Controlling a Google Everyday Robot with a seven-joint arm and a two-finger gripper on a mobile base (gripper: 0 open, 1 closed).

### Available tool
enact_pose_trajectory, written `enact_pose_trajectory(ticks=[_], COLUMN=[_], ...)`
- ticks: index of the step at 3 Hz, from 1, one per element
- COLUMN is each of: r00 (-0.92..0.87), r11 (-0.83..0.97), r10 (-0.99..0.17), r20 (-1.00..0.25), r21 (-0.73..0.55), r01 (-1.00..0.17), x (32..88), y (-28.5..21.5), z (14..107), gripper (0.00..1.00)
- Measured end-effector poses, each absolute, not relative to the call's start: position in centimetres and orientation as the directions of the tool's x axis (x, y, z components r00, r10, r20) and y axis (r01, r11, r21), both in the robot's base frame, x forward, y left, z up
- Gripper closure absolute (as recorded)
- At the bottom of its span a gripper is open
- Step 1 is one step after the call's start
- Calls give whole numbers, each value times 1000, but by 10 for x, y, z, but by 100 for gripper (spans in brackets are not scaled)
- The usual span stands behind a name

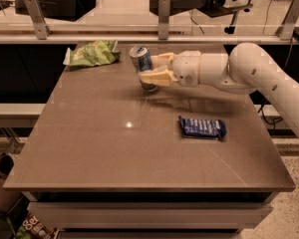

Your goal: Place redbull can upright

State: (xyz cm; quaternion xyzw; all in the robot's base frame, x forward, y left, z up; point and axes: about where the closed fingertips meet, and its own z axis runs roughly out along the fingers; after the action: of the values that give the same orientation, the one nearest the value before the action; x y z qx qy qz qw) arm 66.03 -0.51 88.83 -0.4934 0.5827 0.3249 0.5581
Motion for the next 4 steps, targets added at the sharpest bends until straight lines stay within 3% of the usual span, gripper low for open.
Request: enact_pose_trajectory(ticks=[3, 4], r00=[54, 54], r11=[318, 313], r10=[-162, -162], r20=[-985, -985], r21=[-104, -103], r01=[-942, -944], x=[671, 670], y=[-8, -5], z=[868, 868], gripper=[100, 83])
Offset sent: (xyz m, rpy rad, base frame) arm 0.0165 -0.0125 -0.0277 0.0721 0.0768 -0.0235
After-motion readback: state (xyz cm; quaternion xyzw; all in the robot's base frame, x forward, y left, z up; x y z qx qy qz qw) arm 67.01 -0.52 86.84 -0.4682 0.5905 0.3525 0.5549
